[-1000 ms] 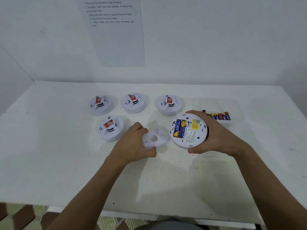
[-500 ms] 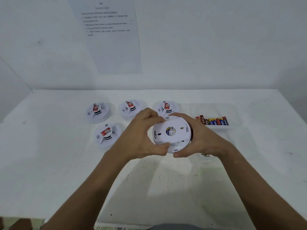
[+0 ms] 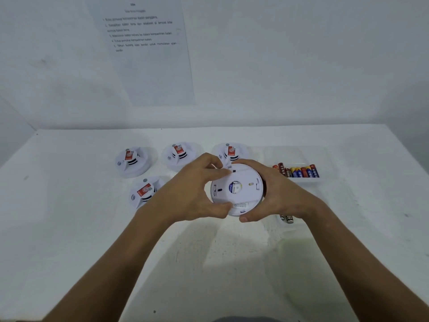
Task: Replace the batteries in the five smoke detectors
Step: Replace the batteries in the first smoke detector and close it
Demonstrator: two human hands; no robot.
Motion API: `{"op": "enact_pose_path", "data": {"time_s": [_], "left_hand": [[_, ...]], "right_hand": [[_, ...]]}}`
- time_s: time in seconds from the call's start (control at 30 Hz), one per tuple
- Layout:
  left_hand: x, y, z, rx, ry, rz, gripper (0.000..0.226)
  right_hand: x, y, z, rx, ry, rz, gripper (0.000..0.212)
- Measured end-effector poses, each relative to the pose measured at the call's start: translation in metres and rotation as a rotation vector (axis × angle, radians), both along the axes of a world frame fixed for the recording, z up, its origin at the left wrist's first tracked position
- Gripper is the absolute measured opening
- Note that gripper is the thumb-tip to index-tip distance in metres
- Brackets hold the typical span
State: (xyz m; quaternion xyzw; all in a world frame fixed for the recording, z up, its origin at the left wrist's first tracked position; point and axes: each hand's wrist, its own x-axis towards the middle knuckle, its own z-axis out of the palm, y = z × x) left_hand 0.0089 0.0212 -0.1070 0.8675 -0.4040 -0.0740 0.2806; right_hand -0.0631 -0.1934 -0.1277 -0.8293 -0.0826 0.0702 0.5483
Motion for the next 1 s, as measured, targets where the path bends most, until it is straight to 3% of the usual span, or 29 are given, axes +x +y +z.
{"op": "enact_pose_path", "data": {"time_s": [0.33,0.67,0.87,1.0], "left_hand": [[0.004,0.008,0.005,-0.143,0.398,0.058,0.066],[0.009,0.01,0.002,-0.09,0.373,0.035,0.07],[0.009,0.012,-0.006,-0.387,0.542,0.145,0.076],[0.004,0.014,-0.008,-0.484,0.546,0.086,0.082]], "right_hand": [[0.004,-0.004,0.0,0.034,0.01,-0.017,0.096],[0.01,-0.003,0.002,0.044,0.029,0.047,0.094],[0.012,-0.003,-0.001,-0.15,0.017,0.004,0.1],[0.013,-0.004,-0.003,-0.294,-0.068,-0.056,0.11]]}}
